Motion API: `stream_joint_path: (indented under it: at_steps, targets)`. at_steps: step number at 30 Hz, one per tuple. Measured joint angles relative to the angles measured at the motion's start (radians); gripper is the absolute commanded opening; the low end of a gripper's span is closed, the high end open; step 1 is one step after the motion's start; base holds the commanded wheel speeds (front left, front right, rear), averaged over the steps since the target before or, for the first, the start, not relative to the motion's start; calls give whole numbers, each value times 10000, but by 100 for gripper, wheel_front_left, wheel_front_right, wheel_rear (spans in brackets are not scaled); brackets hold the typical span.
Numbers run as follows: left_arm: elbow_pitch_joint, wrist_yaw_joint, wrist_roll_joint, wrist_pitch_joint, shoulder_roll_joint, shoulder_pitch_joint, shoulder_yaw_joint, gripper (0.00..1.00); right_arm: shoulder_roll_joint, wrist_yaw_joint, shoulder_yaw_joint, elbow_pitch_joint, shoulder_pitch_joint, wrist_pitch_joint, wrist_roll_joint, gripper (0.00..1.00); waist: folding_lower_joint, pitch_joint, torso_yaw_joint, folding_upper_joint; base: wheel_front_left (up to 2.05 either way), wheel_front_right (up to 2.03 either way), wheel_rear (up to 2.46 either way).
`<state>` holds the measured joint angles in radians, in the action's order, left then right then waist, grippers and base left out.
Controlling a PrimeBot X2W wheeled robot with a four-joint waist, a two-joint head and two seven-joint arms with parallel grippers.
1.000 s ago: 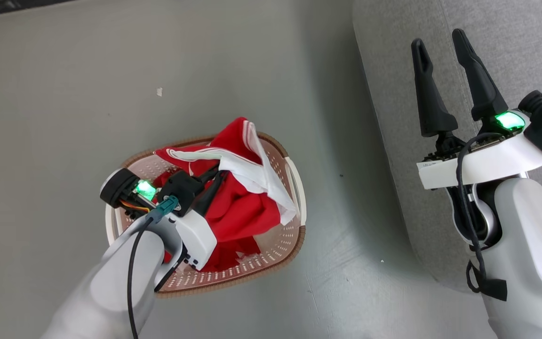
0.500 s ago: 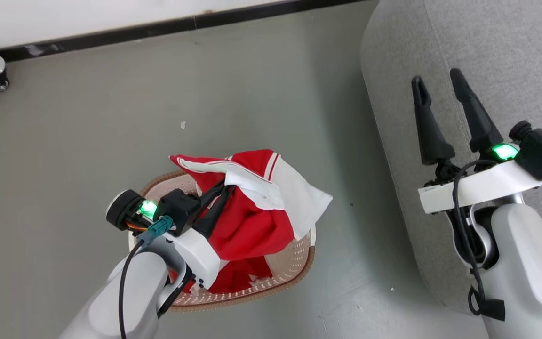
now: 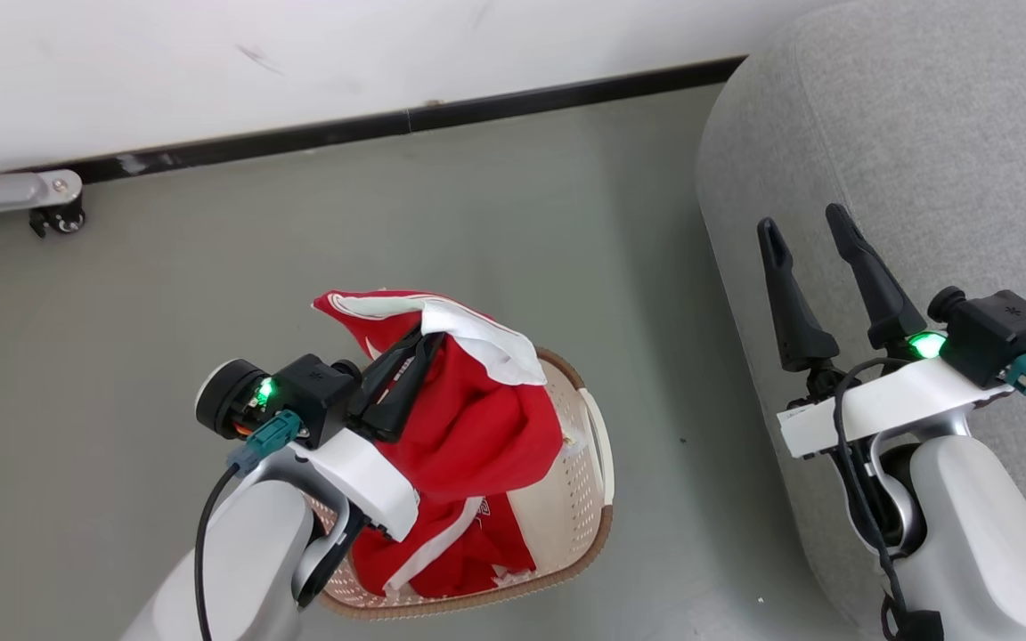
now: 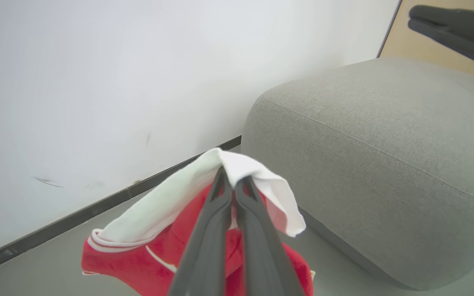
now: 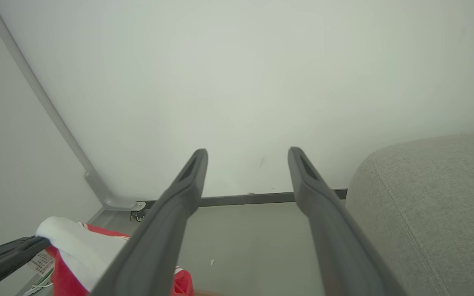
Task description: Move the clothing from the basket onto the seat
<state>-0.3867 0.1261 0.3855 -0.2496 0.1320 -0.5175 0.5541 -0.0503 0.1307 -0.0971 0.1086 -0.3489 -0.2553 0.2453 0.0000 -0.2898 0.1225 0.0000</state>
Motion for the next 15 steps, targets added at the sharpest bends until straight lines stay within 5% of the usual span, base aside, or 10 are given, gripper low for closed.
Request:
stream_joint_path:
  at_steps: [15]
  targets:
    - [671, 0, 192, 0, 19, 181, -48, 0, -163, 0, -936, 489, 593, 0, -90, 100, 0, 1050, -322, 0, 0, 0, 0]
